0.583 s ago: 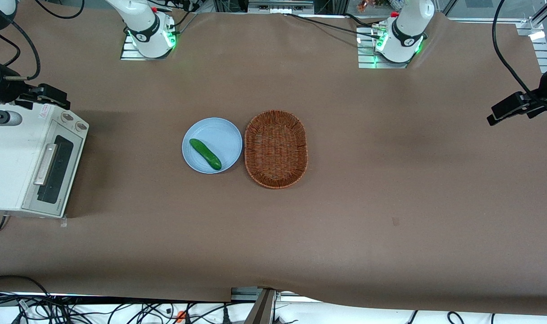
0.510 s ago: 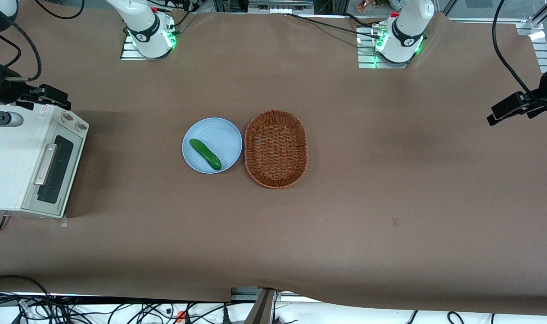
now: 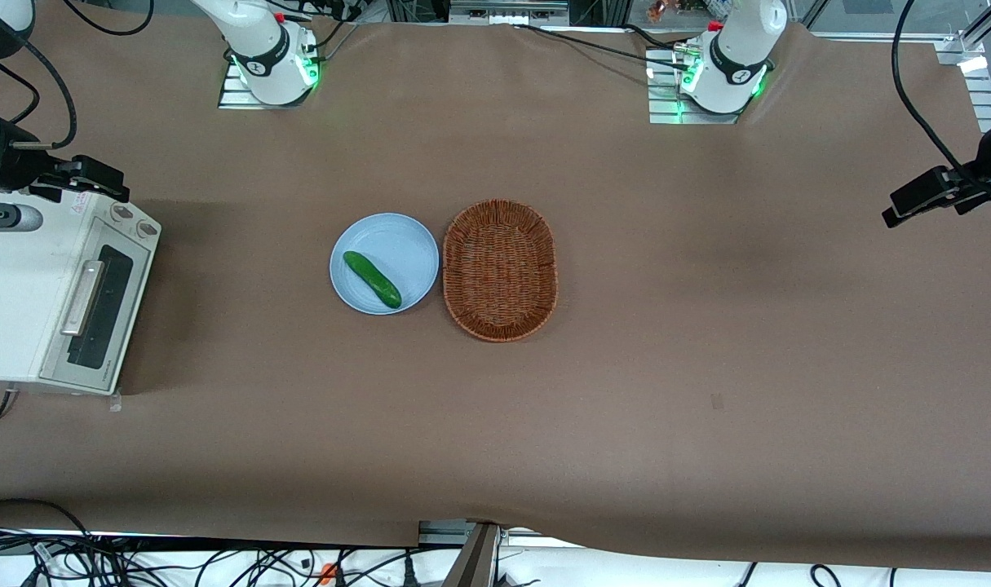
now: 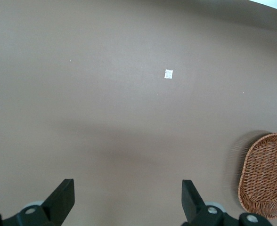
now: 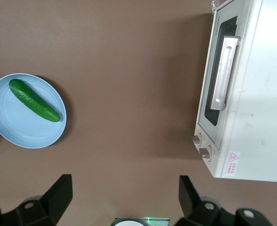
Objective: Open oven door with right arm only
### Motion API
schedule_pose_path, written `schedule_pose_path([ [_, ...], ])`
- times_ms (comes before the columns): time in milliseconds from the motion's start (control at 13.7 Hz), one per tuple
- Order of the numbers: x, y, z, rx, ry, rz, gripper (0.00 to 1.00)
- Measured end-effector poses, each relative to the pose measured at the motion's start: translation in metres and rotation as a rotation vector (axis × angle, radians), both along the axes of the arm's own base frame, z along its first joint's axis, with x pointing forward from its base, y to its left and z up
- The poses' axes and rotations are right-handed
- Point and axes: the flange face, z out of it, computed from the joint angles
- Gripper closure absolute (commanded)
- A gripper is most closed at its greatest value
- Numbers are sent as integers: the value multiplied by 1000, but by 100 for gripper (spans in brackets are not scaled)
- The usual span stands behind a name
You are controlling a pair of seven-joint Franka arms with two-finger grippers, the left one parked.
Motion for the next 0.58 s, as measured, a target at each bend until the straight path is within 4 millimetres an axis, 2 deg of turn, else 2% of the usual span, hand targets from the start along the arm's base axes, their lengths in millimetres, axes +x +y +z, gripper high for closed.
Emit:
schedule_pose_path([
  [583, 2, 0, 3, 0, -13, -1, 0],
])
